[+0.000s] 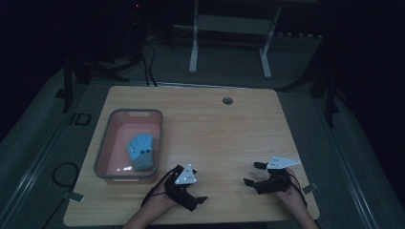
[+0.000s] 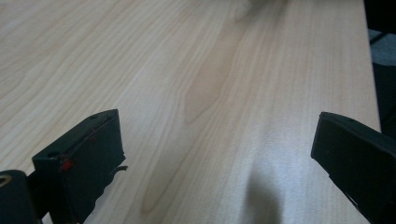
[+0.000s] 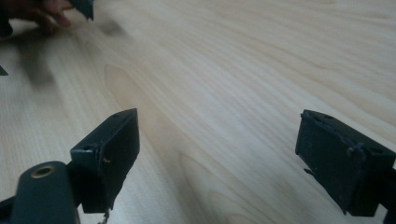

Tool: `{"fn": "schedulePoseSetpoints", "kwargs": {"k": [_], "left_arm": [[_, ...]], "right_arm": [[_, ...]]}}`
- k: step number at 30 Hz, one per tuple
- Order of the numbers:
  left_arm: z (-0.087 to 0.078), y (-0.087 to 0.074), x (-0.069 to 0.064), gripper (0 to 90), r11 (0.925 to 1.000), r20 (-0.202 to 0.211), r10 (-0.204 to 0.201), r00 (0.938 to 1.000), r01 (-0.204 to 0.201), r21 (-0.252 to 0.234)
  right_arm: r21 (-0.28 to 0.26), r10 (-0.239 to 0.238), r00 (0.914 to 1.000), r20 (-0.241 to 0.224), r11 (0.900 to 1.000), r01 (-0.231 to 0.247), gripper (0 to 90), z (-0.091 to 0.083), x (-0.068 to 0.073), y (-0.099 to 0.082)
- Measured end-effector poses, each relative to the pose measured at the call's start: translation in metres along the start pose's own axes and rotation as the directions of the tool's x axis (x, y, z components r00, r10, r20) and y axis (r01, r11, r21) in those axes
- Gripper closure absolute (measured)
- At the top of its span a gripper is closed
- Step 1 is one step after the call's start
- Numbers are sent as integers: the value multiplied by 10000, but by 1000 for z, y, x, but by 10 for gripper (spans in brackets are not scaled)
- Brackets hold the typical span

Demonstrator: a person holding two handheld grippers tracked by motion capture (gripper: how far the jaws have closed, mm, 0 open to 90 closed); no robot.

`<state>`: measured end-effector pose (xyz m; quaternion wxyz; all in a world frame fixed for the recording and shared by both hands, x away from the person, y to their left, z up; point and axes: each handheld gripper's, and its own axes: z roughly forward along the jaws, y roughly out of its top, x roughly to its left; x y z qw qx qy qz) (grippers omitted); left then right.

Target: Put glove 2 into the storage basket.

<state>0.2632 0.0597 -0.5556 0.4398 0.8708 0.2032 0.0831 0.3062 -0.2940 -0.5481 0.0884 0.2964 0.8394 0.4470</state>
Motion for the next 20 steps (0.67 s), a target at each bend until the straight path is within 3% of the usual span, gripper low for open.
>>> {"fn": "schedulePoseSetpoints", "kwargs": {"k": [2,5,8,10,14,20], "left_arm": [[0,0,0,26,9999,-110,78,9999,-78,-75],[0,0,-2,26,9997,-41,246,9997,-246,42],[-3,3,-4,26,9987,-50,338,9994,-340,-377],[-6,4,-2,26,9977,27,138,9999,-136,-661],[-7,2,3,26,9973,-49,-105,9999,101,-727],[-7,2,2,26,9973,80,-29,10000,35,-736]], "right_arm": [[15,-58,9995,299,10000,57,136,-2,-3,-1],[-89,67,9992,392,9999,-63,136,-4,-7,-3],[-39,44,9992,407,10000,-43,137,-4,-7,-4],[112,-86,9988,486,9999,80,137,-3,-7,-4],[-25,-7,9983,589,10000,9,137,-3,-10,-4],[-74,122,9986,523,9999,-118,137,-4,-12,-5]]}}
